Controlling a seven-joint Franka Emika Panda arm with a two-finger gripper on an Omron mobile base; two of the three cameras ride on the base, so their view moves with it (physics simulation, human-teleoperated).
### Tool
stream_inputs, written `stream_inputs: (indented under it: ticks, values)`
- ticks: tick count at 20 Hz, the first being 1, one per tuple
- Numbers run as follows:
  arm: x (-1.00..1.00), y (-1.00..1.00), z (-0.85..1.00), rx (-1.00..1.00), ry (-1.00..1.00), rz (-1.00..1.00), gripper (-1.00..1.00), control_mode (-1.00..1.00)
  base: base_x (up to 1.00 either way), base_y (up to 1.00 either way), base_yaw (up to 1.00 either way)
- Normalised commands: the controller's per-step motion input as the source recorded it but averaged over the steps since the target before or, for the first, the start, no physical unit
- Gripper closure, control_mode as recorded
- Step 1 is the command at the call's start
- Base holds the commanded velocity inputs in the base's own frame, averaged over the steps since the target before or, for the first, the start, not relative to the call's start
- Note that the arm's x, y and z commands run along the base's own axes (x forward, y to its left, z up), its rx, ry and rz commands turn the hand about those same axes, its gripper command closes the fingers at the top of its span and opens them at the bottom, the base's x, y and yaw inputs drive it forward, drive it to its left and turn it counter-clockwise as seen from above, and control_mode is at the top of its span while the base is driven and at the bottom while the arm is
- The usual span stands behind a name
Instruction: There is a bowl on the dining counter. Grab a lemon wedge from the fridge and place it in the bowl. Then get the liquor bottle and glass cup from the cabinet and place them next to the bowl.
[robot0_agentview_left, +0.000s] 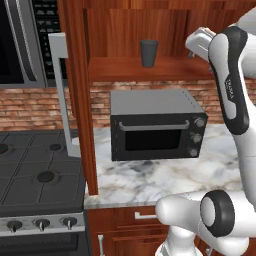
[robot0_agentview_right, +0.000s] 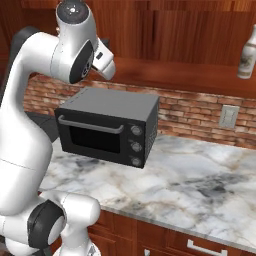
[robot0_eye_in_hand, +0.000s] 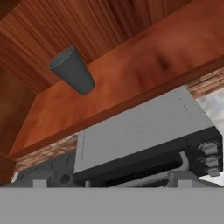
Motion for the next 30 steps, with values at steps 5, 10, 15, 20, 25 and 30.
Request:
stream_inputs:
  ticks: [5,10,15,20,25,30]
  values:
    - [0.27,0.02,0.0,0.11,-0.11,0.0,-1.0,-1.0,0.0,0.0,0.0]
    - [0.36,0.0,0.0,0.14,-0.08,0.0,-1.0,-1.0,0.0,0.0,0.0]
    - [0.41,0.02,0.02,0.13,-0.03,0.0,-1.0,-1.0,0.0,0.0,0.0]
    - [0.42,0.11,0.04,0.06,0.0,0.0,-1.0,-1.0,0.0,0.0,0.0]
    - [0.37,0.22,0.0,0.02,0.0,0.01,-1.0,-1.0,0.0,0.0,0.0]
    - [0.4,0.16,0.0,0.02,0.0,0.01,-1.0,-1.0,0.0,0.0,0.0]
